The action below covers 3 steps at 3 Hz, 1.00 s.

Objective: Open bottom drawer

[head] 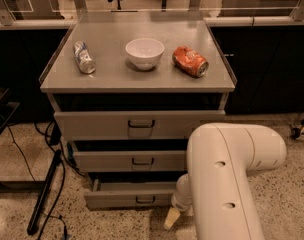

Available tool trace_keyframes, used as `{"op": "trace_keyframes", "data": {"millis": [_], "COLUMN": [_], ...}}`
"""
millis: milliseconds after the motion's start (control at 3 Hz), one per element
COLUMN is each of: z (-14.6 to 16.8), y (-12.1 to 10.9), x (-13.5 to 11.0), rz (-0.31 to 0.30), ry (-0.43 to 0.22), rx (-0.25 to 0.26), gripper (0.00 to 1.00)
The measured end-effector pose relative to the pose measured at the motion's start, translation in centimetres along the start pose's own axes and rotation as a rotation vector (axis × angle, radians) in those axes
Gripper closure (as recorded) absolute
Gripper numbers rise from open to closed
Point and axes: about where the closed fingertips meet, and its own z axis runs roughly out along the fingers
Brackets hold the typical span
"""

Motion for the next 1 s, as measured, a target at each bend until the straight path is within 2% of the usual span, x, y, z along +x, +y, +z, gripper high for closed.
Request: {"op": "trace_keyframes", "data": {"millis": [333, 667, 1000], "z": [-0.1, 1.4, 3.8], "y": [-2.5, -4.2, -4.9], "x": [-2.0, -2.9, -2.8], "rz": [-0.021, -0.022, -0.008], "ry": [-0.024, -0.025, -0.007], "rx": [0.042, 0.045, 0.028], "gripper": [0.0, 0.0, 0.0]}}
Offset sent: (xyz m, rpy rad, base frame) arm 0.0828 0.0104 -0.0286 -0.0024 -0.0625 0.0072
